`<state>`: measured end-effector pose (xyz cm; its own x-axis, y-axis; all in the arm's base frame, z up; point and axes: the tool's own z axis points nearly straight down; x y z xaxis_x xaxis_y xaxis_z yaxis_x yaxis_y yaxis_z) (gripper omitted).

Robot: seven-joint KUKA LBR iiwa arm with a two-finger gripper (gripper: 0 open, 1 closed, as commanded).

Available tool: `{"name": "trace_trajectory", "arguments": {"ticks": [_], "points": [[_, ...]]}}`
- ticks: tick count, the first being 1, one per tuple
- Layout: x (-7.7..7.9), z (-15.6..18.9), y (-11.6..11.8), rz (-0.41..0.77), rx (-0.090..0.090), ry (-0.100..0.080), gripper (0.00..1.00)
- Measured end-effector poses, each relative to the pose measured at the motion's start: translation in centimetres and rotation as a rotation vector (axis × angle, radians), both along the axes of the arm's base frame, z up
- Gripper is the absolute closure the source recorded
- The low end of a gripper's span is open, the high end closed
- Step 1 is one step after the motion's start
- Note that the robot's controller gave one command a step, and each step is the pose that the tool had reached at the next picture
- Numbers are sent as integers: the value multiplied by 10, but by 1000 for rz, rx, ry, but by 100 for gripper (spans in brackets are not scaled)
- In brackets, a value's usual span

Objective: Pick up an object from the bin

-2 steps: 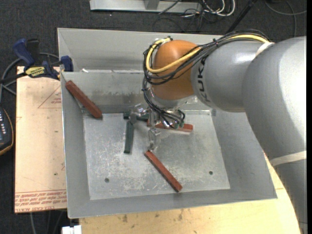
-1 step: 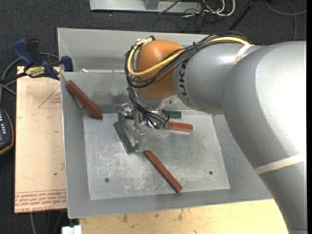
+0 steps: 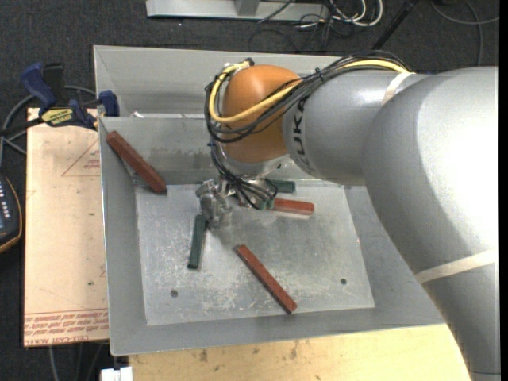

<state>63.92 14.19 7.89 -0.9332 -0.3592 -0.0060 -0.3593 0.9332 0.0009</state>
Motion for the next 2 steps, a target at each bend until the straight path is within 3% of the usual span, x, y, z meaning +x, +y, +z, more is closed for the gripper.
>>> {"name": "trace_trajectory", "arguments": {"ticks": [1, 2], "points": [[-25, 31, 14, 282, -1, 1, 100], [-25, 30, 13, 281, -2, 3, 0]]}}
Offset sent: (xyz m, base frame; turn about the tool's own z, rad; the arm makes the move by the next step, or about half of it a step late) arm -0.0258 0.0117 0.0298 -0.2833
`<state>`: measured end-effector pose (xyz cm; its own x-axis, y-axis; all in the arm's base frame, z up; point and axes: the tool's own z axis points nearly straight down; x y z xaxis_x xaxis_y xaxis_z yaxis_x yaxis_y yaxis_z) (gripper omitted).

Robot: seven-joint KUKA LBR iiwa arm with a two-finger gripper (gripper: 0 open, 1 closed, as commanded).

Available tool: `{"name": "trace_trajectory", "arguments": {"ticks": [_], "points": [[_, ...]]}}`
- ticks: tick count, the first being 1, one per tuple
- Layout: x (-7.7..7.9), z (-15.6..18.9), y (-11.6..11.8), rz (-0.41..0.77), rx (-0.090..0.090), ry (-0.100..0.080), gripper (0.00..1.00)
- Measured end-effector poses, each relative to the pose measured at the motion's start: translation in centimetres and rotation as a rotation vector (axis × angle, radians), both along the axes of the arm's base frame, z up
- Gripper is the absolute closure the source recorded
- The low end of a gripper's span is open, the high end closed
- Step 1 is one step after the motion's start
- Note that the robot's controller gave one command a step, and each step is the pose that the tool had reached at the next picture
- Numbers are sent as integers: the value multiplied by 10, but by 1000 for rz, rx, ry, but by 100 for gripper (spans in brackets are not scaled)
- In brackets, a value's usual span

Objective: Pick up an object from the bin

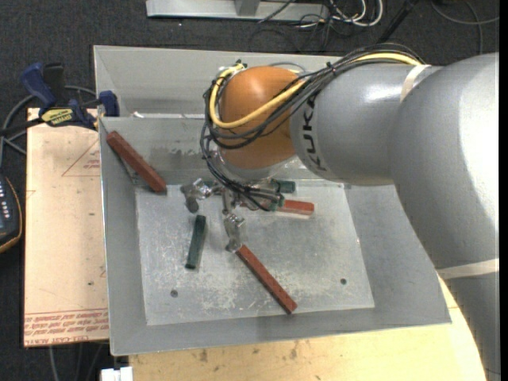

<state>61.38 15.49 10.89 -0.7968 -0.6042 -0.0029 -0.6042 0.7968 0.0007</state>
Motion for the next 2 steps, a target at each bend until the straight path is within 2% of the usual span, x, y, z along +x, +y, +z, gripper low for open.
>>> {"name": "trace_trajectory", "arguments": {"ticks": [1, 2], "points": [[-58, 12, 19, 33, 0, 4, 0], [2, -41, 24, 29, 0, -1, 0]]}}
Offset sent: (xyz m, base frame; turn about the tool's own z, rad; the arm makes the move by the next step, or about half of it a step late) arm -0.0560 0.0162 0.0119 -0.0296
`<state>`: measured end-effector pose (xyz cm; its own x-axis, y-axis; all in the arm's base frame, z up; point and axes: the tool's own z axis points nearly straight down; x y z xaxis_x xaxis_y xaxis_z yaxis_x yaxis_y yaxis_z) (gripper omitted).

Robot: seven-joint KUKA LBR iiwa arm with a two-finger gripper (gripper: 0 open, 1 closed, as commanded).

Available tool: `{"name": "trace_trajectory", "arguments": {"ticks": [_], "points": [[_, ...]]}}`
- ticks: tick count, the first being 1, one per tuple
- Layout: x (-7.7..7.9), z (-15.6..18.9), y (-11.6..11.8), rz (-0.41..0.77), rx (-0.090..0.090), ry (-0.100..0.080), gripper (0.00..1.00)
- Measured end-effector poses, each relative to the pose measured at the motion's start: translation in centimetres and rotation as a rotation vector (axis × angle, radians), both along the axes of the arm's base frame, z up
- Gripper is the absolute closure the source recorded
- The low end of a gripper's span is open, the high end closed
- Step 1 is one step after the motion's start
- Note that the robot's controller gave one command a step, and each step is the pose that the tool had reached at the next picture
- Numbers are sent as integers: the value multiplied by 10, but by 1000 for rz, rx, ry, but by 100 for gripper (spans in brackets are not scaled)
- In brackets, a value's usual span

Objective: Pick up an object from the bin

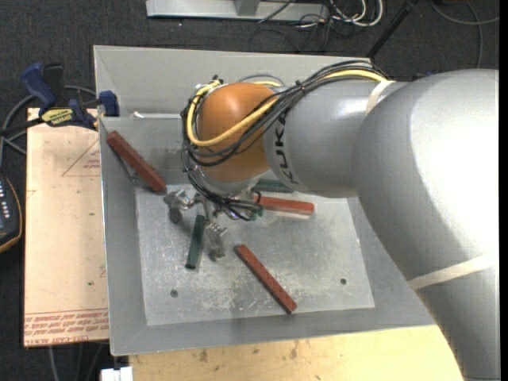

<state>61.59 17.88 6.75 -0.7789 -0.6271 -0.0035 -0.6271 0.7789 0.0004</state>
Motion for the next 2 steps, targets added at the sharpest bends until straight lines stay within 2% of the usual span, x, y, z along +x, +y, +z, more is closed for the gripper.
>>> {"name": "trace_trajectory", "arguments": {"ticks": [1, 2], "points": [[0, 4, 0, 0, 0, 0, 100], [4, 137, 5, -31, 2, -10, 100]]}}
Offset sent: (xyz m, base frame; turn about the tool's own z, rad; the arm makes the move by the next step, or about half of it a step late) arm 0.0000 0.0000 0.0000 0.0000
